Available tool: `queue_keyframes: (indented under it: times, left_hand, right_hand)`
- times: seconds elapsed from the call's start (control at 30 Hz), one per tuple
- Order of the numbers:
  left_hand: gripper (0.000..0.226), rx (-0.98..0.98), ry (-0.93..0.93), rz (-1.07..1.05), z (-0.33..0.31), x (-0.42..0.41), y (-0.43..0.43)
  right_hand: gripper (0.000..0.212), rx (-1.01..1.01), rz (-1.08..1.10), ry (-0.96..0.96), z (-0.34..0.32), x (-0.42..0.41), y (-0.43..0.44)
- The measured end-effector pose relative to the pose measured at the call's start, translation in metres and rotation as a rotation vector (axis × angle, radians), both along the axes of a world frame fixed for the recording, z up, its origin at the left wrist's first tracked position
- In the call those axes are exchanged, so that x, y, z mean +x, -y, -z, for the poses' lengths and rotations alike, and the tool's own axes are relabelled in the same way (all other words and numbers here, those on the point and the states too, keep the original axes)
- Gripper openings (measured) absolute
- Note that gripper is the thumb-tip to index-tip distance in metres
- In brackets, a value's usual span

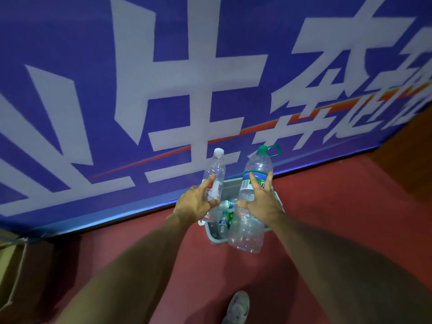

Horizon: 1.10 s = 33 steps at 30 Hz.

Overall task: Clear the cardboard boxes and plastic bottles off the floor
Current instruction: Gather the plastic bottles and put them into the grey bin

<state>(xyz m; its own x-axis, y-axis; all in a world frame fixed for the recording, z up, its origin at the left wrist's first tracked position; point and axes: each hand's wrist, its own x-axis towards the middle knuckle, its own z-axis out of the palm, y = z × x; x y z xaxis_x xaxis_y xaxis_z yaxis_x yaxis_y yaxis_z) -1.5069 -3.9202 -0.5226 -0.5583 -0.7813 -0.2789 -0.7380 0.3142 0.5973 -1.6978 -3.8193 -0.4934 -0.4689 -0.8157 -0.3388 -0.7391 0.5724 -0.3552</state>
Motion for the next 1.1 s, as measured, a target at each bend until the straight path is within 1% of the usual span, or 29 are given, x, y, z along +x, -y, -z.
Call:
queue_keyframes:
  times: [0.13, 0.27, 0.33, 0.5, 0.57, 0.67, 0.73, 0.83, 0.93, 1.0, 1.1]
  left_hand:
    - [0.078, 0.031, 0.048, 0.013, 0.021, -0.055, 0.018]
    - [0.079, 0.084, 0.042, 0.036, 0.038, -0.096, 0.027]
    - [0.078, 0.093, 0.07, 0.074, 0.044, -0.109, 0.035]
    - [0.082, 0.082, 0.116, 0.119, 0.045, -0.147, 0.07]
    - [0.082, 0.139, 0.116, 0.123, 0.047, -0.164, 0.082]
    - [0.086, 0.271, 0.064, 0.106, 0.049, -0.184, 0.092]
    - [0.079, 0.326, 0.075, 0.116, 0.042, -0.193, 0.103]
    - [0.074, 0.22, 0.182, 0.156, 0.029, -0.199, 0.124]
    - [0.074, 0.155, 0.225, 0.184, 0.026, -0.196, 0.14]
    - [0.075, 0.128, 0.219, 0.207, 0.022, -0.2, 0.147]
    - [0.065, 0.085, 0.14, 0.238, 0.002, -0.224, 0.15]
  right_hand:
    - [0.098, 0.013, -0.005, 0.057, 0.028, -0.049, 0.025]
    - [0.097, 0.055, 0.025, 0.107, 0.048, -0.078, 0.037]
    - [0.098, 0.025, 0.032, 0.107, 0.054, -0.09, 0.046]
    - [0.104, -0.023, 0.143, 0.14, 0.057, -0.132, 0.058]
    - [0.107, -0.027, 0.184, 0.161, 0.058, -0.15, 0.062]
    - [0.103, 0.064, 0.259, 0.226, 0.057, -0.16, 0.071]
    - [0.099, 0.094, 0.297, 0.266, 0.056, -0.165, 0.079]
    - [0.096, 0.118, 0.319, 0.283, 0.049, -0.173, 0.088]
    - [0.096, 0.112, 0.347, 0.282, 0.039, -0.179, 0.092]
    - [0.095, 0.072, 0.369, 0.26, 0.033, -0.184, 0.094]
    - [0.09, 0.031, 0.398, 0.217, 0.022, -0.195, 0.094]
